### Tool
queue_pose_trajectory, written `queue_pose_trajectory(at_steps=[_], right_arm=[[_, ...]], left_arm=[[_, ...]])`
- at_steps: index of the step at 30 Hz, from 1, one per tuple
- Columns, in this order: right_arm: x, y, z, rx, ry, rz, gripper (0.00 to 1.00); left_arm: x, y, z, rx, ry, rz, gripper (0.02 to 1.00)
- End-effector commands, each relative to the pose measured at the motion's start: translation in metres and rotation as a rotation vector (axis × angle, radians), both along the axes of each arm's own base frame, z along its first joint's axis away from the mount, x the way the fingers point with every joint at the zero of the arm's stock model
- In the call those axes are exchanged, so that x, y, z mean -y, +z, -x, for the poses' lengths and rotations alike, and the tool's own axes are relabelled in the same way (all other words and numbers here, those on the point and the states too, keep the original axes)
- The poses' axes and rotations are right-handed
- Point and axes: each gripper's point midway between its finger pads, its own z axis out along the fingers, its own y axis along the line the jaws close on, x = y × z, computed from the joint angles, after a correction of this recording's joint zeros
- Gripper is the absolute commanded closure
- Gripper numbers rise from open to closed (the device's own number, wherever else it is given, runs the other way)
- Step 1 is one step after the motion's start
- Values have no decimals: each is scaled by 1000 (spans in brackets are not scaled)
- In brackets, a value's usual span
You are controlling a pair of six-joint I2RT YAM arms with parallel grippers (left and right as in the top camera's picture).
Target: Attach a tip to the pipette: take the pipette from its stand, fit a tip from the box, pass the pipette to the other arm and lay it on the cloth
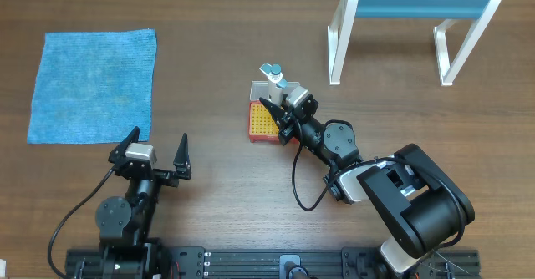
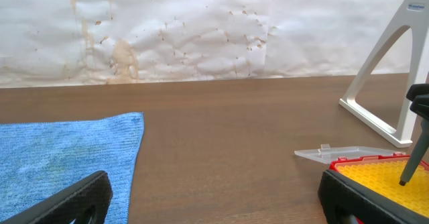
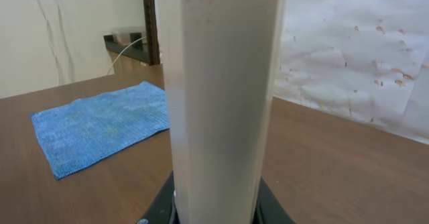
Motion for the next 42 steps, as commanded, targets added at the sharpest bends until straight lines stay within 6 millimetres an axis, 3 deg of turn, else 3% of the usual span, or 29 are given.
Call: queue_pose_trajectory(at_steps=[1, 36, 42], right_arm=[[-3, -4, 3, -20, 18, -4, 925], [-4, -25, 3, -39, 14, 71, 923], [-4, -53, 3, -99, 16, 105, 925]], left_arm=[[0, -1, 0, -4, 3, 13, 18], [0, -1, 0, -4, 4, 13, 18], [0, -1, 0, -4, 4, 13, 18]])
